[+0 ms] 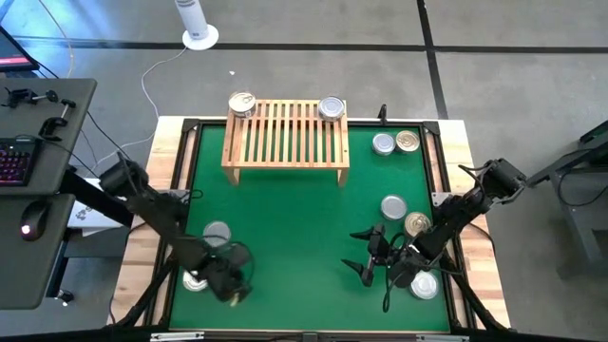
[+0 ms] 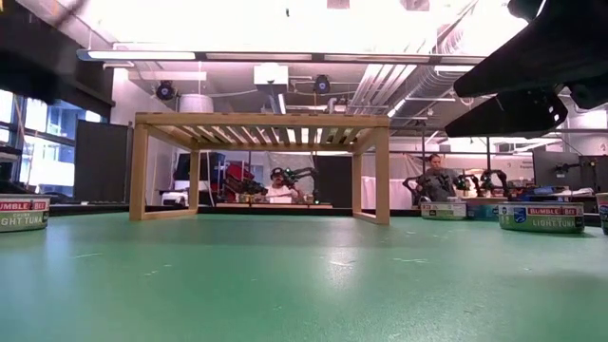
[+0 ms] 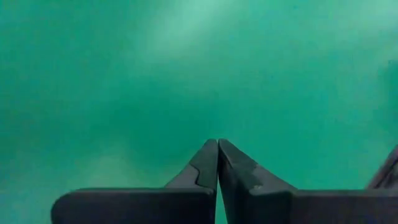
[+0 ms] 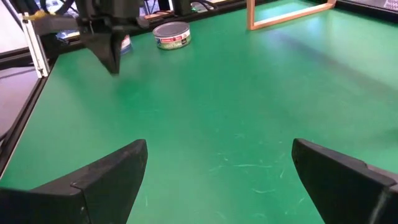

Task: Stack canned seafood by type on shelf
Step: Put the blue pink tuna can on the shelf

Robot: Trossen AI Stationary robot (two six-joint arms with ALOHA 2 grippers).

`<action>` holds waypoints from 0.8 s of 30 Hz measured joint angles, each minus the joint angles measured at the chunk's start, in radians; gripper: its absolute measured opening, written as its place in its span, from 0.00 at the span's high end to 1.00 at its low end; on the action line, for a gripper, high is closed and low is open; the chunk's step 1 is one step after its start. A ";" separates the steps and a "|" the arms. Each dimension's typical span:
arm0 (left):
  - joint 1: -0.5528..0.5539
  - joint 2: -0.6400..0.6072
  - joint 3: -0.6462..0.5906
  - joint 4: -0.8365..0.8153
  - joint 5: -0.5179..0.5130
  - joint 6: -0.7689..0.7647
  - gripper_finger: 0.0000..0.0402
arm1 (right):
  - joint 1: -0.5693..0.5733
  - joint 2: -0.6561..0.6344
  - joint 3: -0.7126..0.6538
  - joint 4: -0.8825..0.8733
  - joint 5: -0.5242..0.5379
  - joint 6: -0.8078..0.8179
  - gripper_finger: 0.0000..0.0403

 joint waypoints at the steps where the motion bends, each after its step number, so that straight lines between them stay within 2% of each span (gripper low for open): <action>1: 0.021 0.012 0.000 0.051 -0.022 0.047 1.00 | 0.000 0.000 0.000 0.001 0.000 0.000 0.02; 4: 0.074 0.021 0.017 0.122 -0.046 0.157 1.00 | 0.000 0.000 0.000 0.004 -0.002 0.001 0.02; 6: 0.086 0.011 0.051 0.077 -0.017 0.192 1.00 | 0.000 0.000 0.000 0.011 -0.003 0.002 0.02; 9: 0.080 -0.013 0.128 -0.114 0.070 0.182 1.00 | 0.000 0.000 0.000 0.011 -0.004 0.000 0.02; 15: 0.014 -0.038 0.256 -0.613 0.287 0.022 1.00 | 0.000 0.000 0.000 0.011 -0.001 0.000 0.02; 17: -0.003 -0.038 0.258 -0.712 0.367 -0.009 1.00 | 0.000 0.000 0.000 0.011 0.000 -0.002 0.02; 19: -0.016 -0.038 0.242 -0.785 0.406 -0.036 1.00 | 0.000 0.000 0.000 0.011 0.003 -0.008 0.02; 24: -0.025 -0.038 0.148 -0.745 0.452 -0.057 1.00 | 0.000 0.000 0.000 0.011 0.003 -0.010 0.02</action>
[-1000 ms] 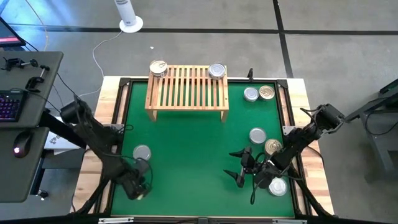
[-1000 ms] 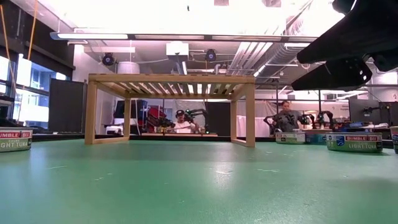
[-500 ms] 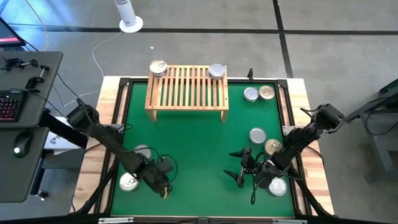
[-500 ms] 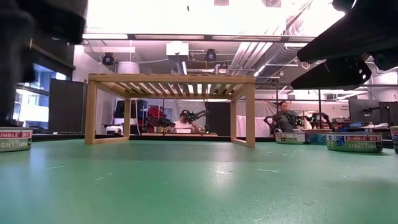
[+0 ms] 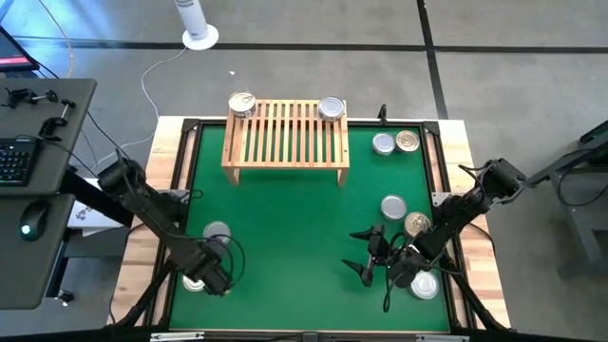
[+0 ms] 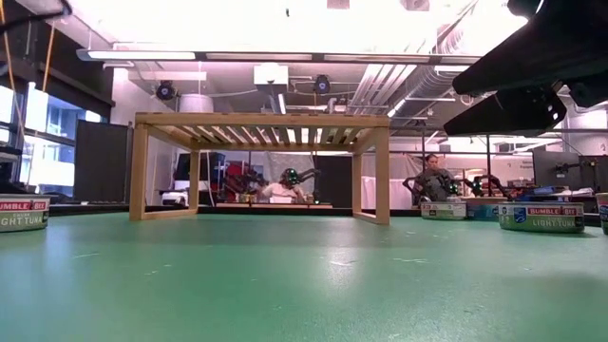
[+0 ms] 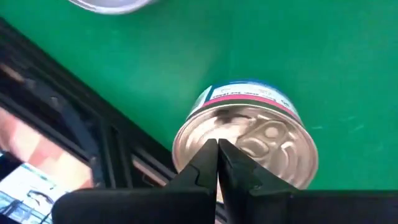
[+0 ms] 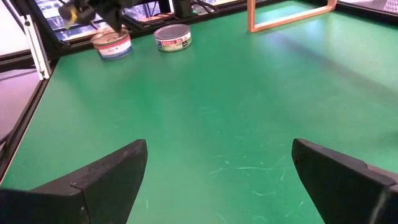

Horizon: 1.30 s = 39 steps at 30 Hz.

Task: Stack canned seafood by type on shelf
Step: Put the blue pink tuna can on the shelf

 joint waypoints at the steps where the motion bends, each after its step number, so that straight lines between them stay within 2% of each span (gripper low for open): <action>1: 0.000 0.000 -0.016 0.025 0.007 0.000 1.00 | 0.000 0.000 0.000 0.000 0.000 0.000 0.02; 6: 0.000 -0.006 -0.054 0.129 0.019 0.014 1.00 | 0.000 0.000 0.000 0.000 0.000 0.000 0.02; 10: -0.001 -0.006 -0.048 0.204 -0.066 0.024 1.00 | 0.000 0.000 0.000 0.000 0.000 -0.002 0.02; 13: 0.002 -0.006 -0.046 0.289 -0.180 0.068 1.00 | 0.000 0.000 0.000 0.000 0.000 -0.002 0.02; 18: 0.040 0.001 -0.049 0.476 -0.436 0.173 1.00 | 0.000 0.000 0.000 0.000 0.000 -0.010 0.02; 24: 0.169 0.041 -0.099 0.747 -0.657 0.414 1.00 | 0.000 0.000 0.000 0.003 0.000 -0.010 0.02; 27: 0.264 0.097 -0.120 0.960 -0.683 0.578 1.00 | 0.000 0.000 0.000 0.004 0.000 -0.010 0.02; 32: 0.388 0.171 -0.083 1.262 -0.648 0.896 1.00 | -0.007 0.000 0.000 0.007 0.000 -0.010 0.02; 35: 0.412 0.146 -0.017 1.257 -0.620 0.997 1.00 | -0.020 0.000 0.000 0.002 -0.001 -0.009 0.02; 39: 0.396 0.110 0.033 1.077 -0.615 1.016 1.00 | -0.058 0.002 0.000 -0.034 -0.072 -0.031 0.02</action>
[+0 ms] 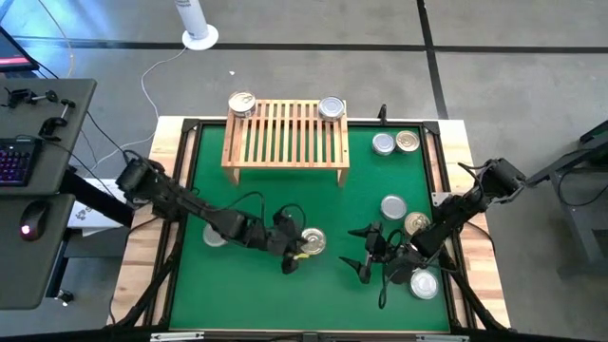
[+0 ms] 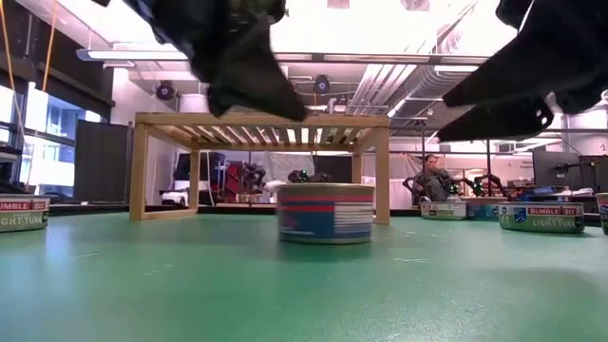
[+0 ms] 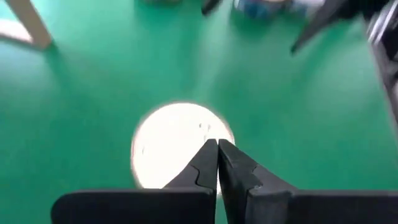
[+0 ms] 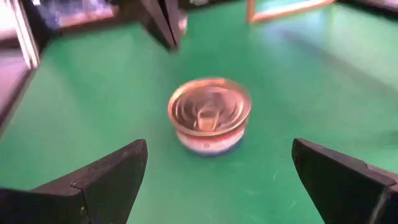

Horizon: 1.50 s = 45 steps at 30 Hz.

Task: Stack canned seafood by type on shelf
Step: Put the blue pink tuna can on the shelf

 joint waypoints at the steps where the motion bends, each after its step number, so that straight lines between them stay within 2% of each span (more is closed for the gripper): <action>1: -0.006 -0.008 0.003 -0.045 0.003 -0.023 1.00 | -0.015 0.001 0.000 -0.016 -0.040 -0.021 0.02; 4: -0.019 -0.011 -0.016 -0.144 0.003 -0.098 1.00 | -0.068 0.034 0.000 -0.027 -0.172 -0.129 0.02; 6: -0.020 0.013 -0.050 -0.148 -0.010 -0.129 1.00 | -0.105 0.076 0.000 -0.006 -0.230 -0.211 0.02; 10: -0.001 0.054 -0.107 -0.005 -0.036 -0.140 1.00 | -0.177 0.190 0.000 0.092 -0.241 -0.311 0.02; 13: 0.022 0.105 -0.126 0.073 -0.036 -0.108 1.00 | -0.224 0.272 -0.001 0.240 -0.281 -0.370 0.02; 16: 0.047 0.146 -0.125 0.159 -0.029 -0.071 1.00 | -0.269 0.345 0.000 0.442 -0.387 -0.409 0.02; 19: 0.069 0.180 -0.124 0.218 -0.017 -0.044 1.00 | -0.311 0.412 0.000 0.590 -0.440 -0.406 0.02; 27: 0.102 0.199 -0.128 0.248 -0.009 -0.018 1.00 | -0.352 0.547 -0.003 0.847 -0.488 -0.399 0.02; 35: 0.094 0.185 -0.126 0.219 -0.002 -0.036 1.00 | -0.328 0.560 0.000 0.879 -0.472 -0.403 0.07; 39: 0.065 0.138 -0.118 0.114 -0.041 -0.083 1.00 | -0.296 0.556 0.006 0.885 -0.446 -0.390 0.08; 45: -0.011 0.028 -0.120 -0.160 -0.152 -0.204 1.00 | -0.245 0.547 0.005 0.861 -0.375 -0.348 0.09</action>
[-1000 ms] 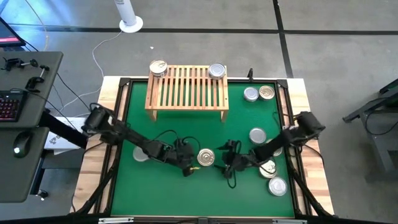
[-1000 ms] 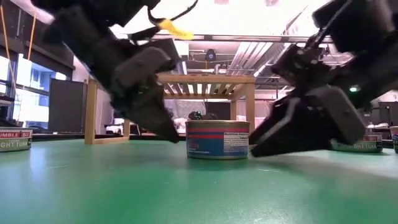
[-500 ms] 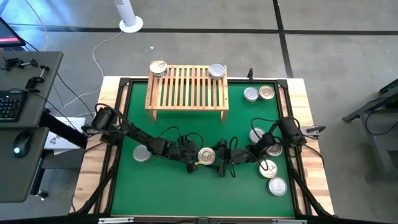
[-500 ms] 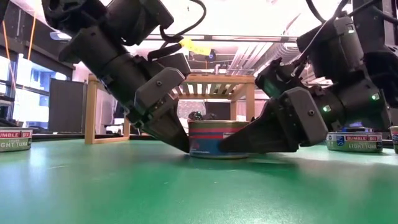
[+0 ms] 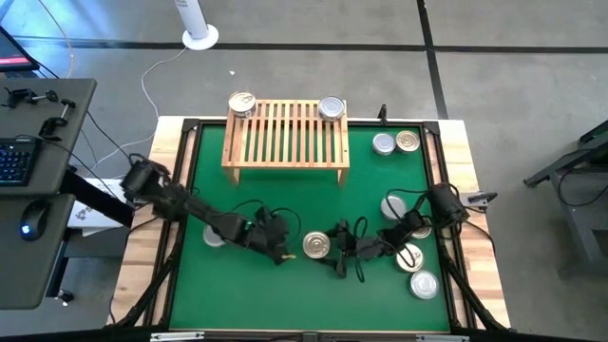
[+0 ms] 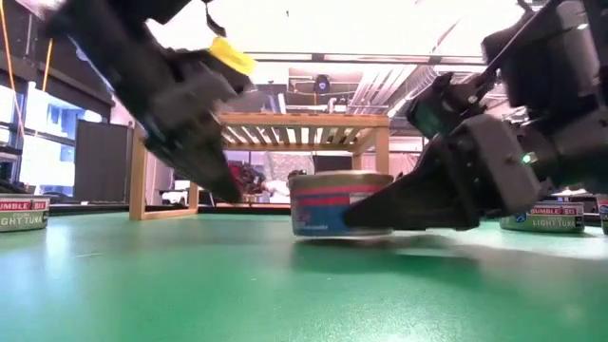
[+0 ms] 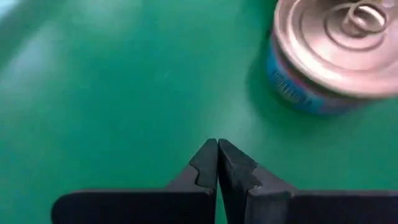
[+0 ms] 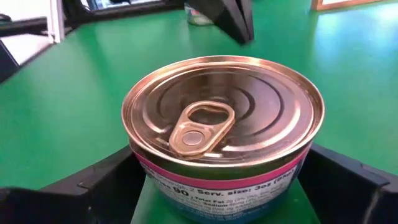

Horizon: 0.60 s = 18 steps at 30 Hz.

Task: Stack canned seafood by type on shelf
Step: Put the blue pink tuna can on the shelf

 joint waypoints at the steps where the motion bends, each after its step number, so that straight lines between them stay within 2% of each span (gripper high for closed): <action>1: -0.017 -0.021 0.000 -0.040 -0.022 -0.027 1.00 | 0.007 -0.008 0.000 -0.004 0.007 0.004 0.09; 7: -0.161 -0.151 -0.001 -0.274 -0.164 -0.233 1.00 | 0.025 -0.131 0.000 -0.018 0.021 -0.033 0.09; 11: -0.275 -0.211 -0.001 -0.372 -0.290 -0.382 1.00 | -0.012 -0.261 0.022 -0.080 -0.005 -0.086 0.09; 14: -0.347 -0.234 -0.001 -0.416 -0.388 -0.471 1.00 | -0.085 -0.366 0.106 -0.275 -0.072 -0.117 0.09; 18: -0.410 -0.244 -0.002 -0.460 -0.464 -0.554 1.00 | -0.223 -0.439 0.314 -0.678 -0.181 -0.207 0.09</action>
